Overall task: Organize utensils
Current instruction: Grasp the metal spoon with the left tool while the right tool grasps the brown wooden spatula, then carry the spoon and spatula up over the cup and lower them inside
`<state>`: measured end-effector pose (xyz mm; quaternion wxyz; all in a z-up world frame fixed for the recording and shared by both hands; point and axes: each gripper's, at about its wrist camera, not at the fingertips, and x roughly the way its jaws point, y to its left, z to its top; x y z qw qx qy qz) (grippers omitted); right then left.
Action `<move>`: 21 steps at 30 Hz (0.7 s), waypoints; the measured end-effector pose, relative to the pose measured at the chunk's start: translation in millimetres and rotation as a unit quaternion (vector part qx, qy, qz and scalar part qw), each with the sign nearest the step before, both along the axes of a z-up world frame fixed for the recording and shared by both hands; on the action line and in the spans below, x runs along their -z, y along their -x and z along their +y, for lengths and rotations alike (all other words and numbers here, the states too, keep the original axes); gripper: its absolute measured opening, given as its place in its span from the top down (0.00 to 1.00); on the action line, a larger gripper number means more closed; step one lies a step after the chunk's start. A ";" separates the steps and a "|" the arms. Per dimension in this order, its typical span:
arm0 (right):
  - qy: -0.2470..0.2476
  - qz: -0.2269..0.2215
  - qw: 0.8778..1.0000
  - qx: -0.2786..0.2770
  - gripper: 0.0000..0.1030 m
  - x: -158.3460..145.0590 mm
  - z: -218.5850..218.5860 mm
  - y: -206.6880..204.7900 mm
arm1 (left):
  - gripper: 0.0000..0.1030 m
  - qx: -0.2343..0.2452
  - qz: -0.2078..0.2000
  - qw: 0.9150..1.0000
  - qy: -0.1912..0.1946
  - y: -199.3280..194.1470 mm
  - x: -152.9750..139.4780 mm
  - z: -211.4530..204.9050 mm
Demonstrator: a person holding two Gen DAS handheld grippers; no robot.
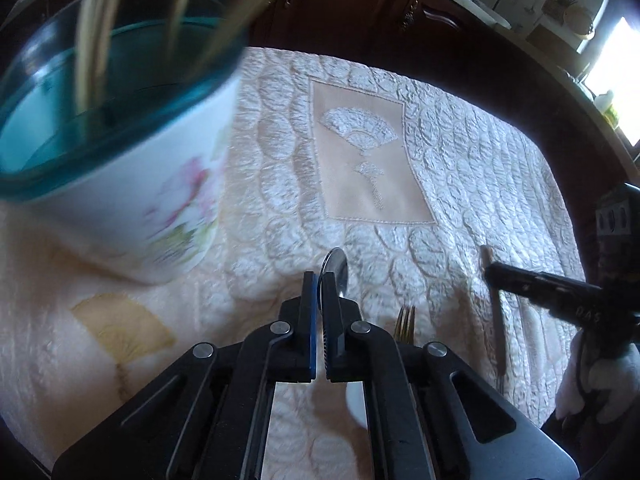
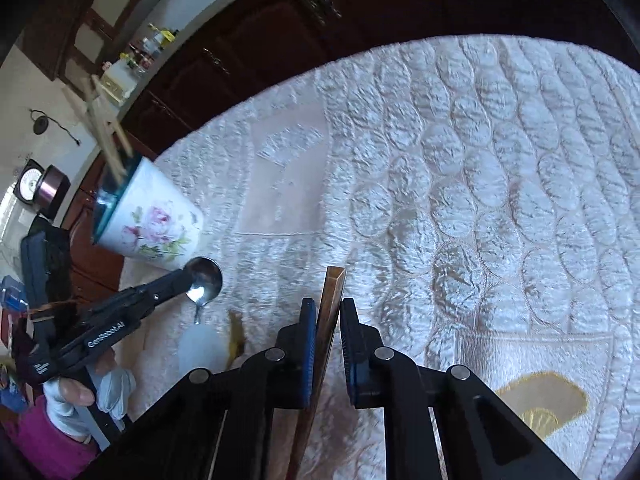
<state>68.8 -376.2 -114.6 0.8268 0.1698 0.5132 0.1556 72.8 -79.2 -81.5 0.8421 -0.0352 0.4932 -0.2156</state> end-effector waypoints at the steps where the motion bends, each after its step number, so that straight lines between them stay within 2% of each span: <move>1: -0.001 -0.006 1.000 0.000 0.89 -6.3 0.7 2.6 | 0.99 -0.001 -0.001 1.000 0.003 2.7 -2.0 3.5; 6: -0.005 -0.042 0.999 -0.012 0.90 -42.9 2.8 19.0 | 0.99 -0.012 -0.009 1.000 0.020 19.2 -15.4 30.2; 13: -0.005 -0.079 0.997 -0.025 0.91 -76.0 7.3 43.5 | 0.99 -0.025 -0.031 0.998 0.038 38.9 -38.3 60.2; 21: 0.000 -0.124 0.992 -0.038 0.91 -116.5 18.9 53.4 | 0.99 -0.041 -0.073 0.995 0.058 57.8 -80.2 93.4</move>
